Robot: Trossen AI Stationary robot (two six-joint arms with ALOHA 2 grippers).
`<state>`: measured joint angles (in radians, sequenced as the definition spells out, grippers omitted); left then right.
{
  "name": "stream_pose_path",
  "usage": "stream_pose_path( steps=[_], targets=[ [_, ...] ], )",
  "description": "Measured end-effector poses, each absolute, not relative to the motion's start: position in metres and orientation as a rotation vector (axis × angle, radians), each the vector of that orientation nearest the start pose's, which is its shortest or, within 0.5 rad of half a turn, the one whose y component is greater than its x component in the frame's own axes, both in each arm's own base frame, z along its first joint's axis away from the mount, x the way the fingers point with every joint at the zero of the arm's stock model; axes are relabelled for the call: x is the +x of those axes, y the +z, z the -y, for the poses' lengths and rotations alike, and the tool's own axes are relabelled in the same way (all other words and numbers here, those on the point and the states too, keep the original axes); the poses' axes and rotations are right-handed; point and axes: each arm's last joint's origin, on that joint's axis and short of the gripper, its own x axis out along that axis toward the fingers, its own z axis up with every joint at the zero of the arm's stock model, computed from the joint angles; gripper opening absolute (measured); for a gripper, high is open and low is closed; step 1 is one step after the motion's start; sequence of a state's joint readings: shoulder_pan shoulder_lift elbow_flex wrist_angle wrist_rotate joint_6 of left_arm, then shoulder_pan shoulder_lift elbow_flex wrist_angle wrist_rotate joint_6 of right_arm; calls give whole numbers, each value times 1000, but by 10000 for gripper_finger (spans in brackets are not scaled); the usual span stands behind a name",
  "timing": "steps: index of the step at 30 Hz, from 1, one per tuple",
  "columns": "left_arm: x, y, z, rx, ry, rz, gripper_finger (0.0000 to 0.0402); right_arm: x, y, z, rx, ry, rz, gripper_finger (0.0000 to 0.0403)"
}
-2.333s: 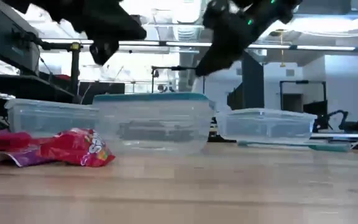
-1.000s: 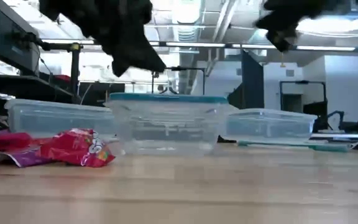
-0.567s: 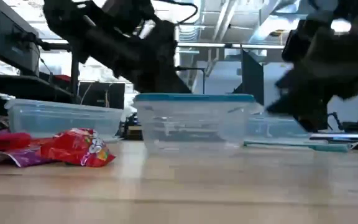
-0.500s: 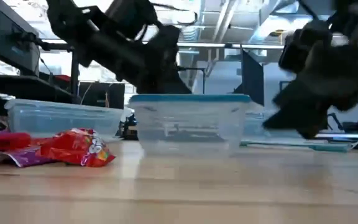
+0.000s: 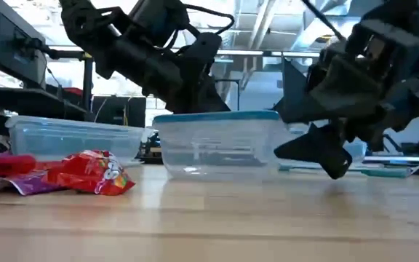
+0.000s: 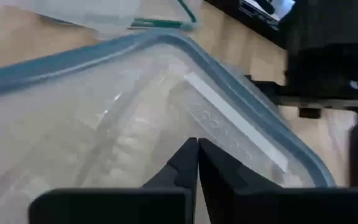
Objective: Sort candy
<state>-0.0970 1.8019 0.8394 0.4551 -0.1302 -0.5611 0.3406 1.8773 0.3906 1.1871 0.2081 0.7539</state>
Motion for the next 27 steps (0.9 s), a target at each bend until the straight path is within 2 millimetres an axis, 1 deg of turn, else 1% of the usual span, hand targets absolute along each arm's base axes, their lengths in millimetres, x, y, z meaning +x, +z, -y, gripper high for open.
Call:
stream_pose_path(
  steps=[6, 13, 16, 21, 23, 26, 27],
  targets=[
    [351, 146, 43, -520, 172, -495, 0, 249, 93, -62, 674, -20, -312, 240],
    [349, 146, 50, -564, 171, -493, 0, 241, 110, -46, 670, -44, -250, 240],
    [350, 147, 50, -563, 161, -491, 0, 239, 114, -42, 671, -61, -263, 240],
    [347, 151, 53, -534, 126, -507, 0, 234, 110, -42, 729, -115, -394, 240],
    [347, 153, 52, -513, 129, -500, 0, 232, 110, -47, 786, -84, -425, 240],
    [347, 159, 46, -505, 161, -470, 0, 238, 128, -66, 882, 58, -350, 240],
    [347, 158, 43, -505, 170, -474, 0, 241, 132, -73, 905, 92, -341, 240]
  ],
)
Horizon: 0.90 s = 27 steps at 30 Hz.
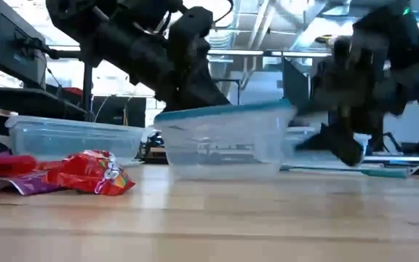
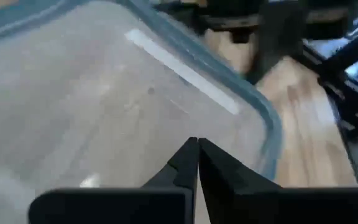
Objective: Sort candy
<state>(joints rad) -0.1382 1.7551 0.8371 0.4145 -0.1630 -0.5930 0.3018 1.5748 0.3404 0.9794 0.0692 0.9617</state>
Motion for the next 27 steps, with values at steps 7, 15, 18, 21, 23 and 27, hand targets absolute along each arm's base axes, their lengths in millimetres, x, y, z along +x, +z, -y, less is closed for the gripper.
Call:
stream_pose_path(
  steps=[7, 15, 18, 21, 23, 27],
  targets=[
    [347, 157, 33, -482, 236, -472, 0, 273, 139, -108, 1046, 151, -357, 240],
    [347, 158, 36, -506, 239, -465, 0, 300, 118, -116, 1134, -26, -323, 240],
    [346, 158, 43, -518, 232, -465, 0, 300, 113, -109, 1151, -102, -289, 240],
    [344, 158, 53, -517, 207, -471, 0, 293, 111, -105, 1145, -127, -283, 240],
    [343, 158, 59, -519, 194, -477, 0, 287, 112, -100, 1143, -136, -285, 240],
    [341, 157, 64, -518, 194, -495, 0, 274, 113, -89, 1127, -165, -276, 240]
  ],
)
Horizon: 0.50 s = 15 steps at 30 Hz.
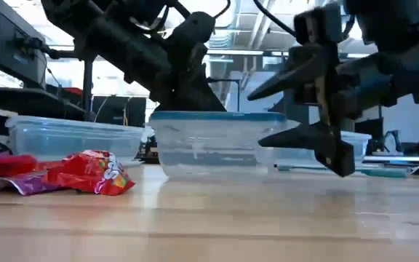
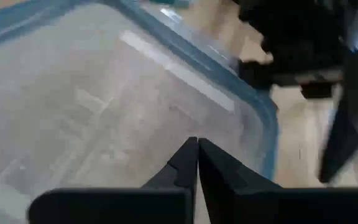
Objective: Sort candy
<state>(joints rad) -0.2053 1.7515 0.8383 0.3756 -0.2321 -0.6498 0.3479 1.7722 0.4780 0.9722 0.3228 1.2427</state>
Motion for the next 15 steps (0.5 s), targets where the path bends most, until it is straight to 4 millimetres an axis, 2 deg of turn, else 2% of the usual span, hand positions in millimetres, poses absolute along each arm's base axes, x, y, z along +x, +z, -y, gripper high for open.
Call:
stream_pose_path(
  steps=[10, 15],
  targets=[
    [343, 159, 59, -531, 192, -469, 0, 260, 116, -88, 808, -160, -284, 240],
    [346, 161, 53, -529, 222, -429, 0, 259, 117, -91, 572, -158, -267, 240]
  ],
)
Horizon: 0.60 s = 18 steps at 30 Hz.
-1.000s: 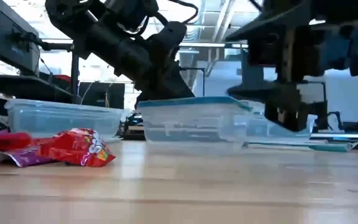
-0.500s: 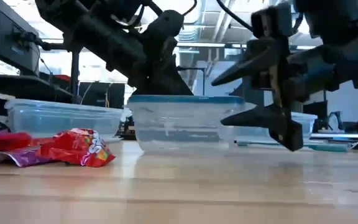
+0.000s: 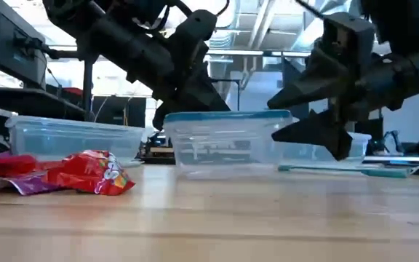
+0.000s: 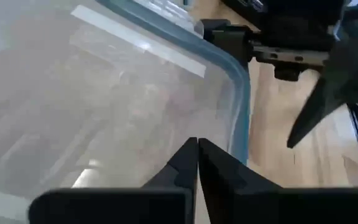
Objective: Sort candy
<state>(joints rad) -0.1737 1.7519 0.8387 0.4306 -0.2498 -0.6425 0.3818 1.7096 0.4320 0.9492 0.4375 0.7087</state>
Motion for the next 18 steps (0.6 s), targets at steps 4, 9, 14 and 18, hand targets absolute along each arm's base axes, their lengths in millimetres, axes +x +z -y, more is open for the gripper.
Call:
stream_pose_path(
  steps=[4, 9, 14, 18],
  targets=[
    [346, 162, 49, -528, 241, -416, 0, 257, 117, -91, 343, -170, -274, 240],
    [347, 162, 47, -528, 263, -406, 0, 260, 113, -81, 182, -201, -316, 240],
    [347, 162, 46, -523, 283, -398, 0, 262, 112, -72, 203, -212, -334, 240],
    [347, 162, 46, -531, 293, -396, 0, 267, 116, -71, 241, -225, -323, 240]
  ],
)
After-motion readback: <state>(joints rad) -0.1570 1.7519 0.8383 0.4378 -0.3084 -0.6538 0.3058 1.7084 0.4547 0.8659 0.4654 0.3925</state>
